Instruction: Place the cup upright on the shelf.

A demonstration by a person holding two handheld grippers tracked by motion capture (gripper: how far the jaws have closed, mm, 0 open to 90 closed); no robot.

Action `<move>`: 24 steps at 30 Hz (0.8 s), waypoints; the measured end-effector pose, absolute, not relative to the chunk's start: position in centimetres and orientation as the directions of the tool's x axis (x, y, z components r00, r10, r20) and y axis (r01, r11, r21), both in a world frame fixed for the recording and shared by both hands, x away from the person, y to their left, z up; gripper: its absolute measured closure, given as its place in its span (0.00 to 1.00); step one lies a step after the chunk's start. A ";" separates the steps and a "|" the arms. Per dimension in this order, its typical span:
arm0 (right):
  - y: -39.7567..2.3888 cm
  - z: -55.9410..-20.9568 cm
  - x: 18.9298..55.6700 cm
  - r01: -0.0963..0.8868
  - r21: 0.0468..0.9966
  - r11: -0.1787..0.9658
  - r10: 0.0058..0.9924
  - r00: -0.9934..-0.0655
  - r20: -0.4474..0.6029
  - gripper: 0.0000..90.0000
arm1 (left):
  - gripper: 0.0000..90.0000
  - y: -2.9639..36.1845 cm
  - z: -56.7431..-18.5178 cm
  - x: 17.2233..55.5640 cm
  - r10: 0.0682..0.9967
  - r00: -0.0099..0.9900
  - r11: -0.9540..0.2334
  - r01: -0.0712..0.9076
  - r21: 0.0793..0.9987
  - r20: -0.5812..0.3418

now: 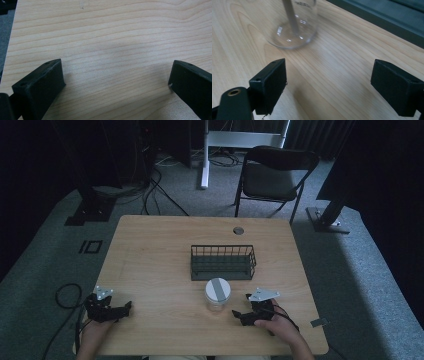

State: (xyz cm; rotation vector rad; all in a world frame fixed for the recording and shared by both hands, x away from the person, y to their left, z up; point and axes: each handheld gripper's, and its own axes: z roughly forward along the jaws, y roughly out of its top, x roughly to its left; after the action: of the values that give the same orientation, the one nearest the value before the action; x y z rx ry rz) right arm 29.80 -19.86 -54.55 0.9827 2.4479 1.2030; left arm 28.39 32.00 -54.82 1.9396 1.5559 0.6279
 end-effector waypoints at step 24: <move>-16.2 -54.3 29.6 0.391 0.821 0.416 0.580 -0.809 0.092 0.14 | 0.00 32.0 -54.8 28.4 0.977 0.213 -0.162 0.710 0.685 0.010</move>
State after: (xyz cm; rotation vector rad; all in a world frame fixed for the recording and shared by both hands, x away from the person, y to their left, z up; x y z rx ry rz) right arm 29.61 -16.16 -54.28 0.8578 2.4629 1.3436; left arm 28.39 32.01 -54.82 1.9402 1.5559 0.6279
